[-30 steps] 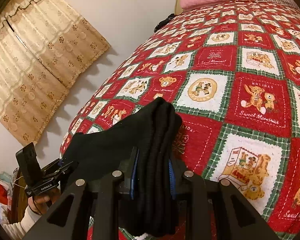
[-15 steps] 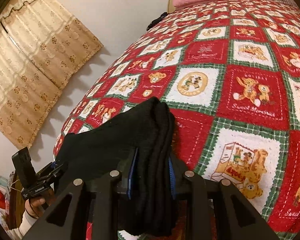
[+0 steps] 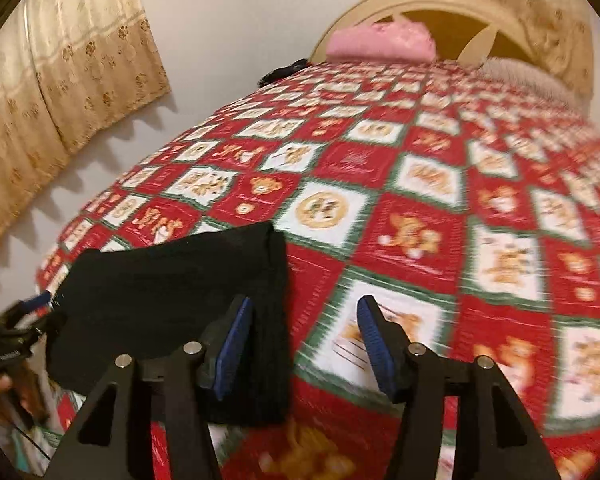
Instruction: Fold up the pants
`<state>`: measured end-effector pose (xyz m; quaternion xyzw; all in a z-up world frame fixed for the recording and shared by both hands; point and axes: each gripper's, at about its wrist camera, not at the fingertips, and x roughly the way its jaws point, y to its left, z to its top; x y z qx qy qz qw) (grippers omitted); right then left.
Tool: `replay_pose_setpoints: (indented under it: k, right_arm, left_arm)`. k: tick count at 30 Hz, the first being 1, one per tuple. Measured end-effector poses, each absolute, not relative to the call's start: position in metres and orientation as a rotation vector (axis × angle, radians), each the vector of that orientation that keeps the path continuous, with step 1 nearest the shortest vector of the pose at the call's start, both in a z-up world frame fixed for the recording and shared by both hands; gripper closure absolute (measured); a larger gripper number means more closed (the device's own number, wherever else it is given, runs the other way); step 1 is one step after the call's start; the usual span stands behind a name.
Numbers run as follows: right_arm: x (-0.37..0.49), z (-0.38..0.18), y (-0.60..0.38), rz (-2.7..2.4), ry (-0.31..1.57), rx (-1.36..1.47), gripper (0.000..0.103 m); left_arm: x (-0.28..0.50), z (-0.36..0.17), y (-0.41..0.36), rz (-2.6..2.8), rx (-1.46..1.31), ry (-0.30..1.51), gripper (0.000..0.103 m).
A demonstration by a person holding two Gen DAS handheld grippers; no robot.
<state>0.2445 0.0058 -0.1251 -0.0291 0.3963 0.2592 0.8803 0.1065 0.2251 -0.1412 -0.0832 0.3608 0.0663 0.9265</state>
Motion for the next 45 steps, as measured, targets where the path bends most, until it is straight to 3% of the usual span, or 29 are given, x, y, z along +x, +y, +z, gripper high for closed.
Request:
replay_pose_setpoints:
  k: [18,45]
  right_arm:
    - [0.086,-0.033,-0.053,0.579,0.578,-0.134,0.038]
    - [0.050,-0.012,-0.061,0.595,0.487,-0.144,0.036]
  left_arm:
    - [0.049,-0.066,0.165,0.059,-0.108,0.577,0.005]
    - [0.028,-0.055,0.140,0.053,-0.071,0.550,0.005]
